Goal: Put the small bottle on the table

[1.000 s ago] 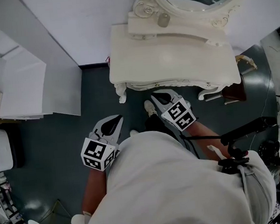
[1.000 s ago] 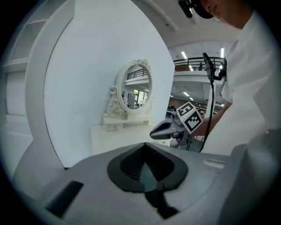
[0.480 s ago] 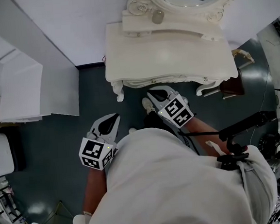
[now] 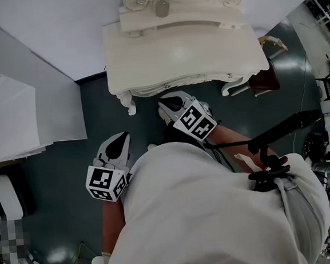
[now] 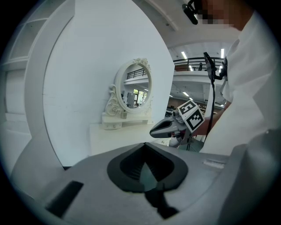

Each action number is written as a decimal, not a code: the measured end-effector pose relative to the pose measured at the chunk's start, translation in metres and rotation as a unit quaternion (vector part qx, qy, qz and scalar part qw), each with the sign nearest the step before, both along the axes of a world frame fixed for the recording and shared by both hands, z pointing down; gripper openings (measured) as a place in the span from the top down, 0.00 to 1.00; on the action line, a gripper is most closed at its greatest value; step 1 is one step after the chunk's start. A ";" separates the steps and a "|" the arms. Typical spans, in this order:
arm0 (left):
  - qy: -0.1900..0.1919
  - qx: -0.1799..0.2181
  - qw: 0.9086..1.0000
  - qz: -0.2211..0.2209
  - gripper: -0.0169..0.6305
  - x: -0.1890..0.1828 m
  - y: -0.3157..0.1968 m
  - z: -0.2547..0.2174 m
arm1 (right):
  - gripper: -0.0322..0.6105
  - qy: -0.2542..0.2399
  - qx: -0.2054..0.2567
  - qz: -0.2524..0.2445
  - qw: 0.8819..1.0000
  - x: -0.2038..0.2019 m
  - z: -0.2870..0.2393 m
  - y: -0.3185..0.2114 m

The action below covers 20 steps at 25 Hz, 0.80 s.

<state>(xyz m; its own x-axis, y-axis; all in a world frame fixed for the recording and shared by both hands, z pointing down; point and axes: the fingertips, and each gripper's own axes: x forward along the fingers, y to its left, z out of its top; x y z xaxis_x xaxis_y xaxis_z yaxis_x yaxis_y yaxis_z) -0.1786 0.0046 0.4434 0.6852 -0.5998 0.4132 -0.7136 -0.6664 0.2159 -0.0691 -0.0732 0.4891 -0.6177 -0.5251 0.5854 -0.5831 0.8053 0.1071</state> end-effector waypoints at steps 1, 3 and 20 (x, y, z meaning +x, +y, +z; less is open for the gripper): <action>0.000 -0.001 1.000 0.001 0.97 0.000 -0.001 0.000 | 0.95 0.001 0.001 0.000 1.000 0.000 0.000 -0.001; -0.001 -0.002 1.000 0.001 0.97 0.000 -0.002 0.002 | 0.95 0.000 0.001 -0.001 1.000 0.000 0.001 -0.001; -0.001 -0.019 1.000 0.016 0.97 0.017 -0.035 0.009 | 0.95 0.001 -0.007 0.006 1.000 0.015 0.009 -0.031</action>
<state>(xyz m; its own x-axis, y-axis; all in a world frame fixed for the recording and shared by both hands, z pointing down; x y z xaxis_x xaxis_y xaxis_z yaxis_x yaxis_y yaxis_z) -0.1616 -0.0302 0.4521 0.7026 -0.5615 0.4371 -0.6928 -0.6801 0.2398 -0.0538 -0.1041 0.4977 -0.6097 -0.5251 0.5937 -0.5933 0.7990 0.0975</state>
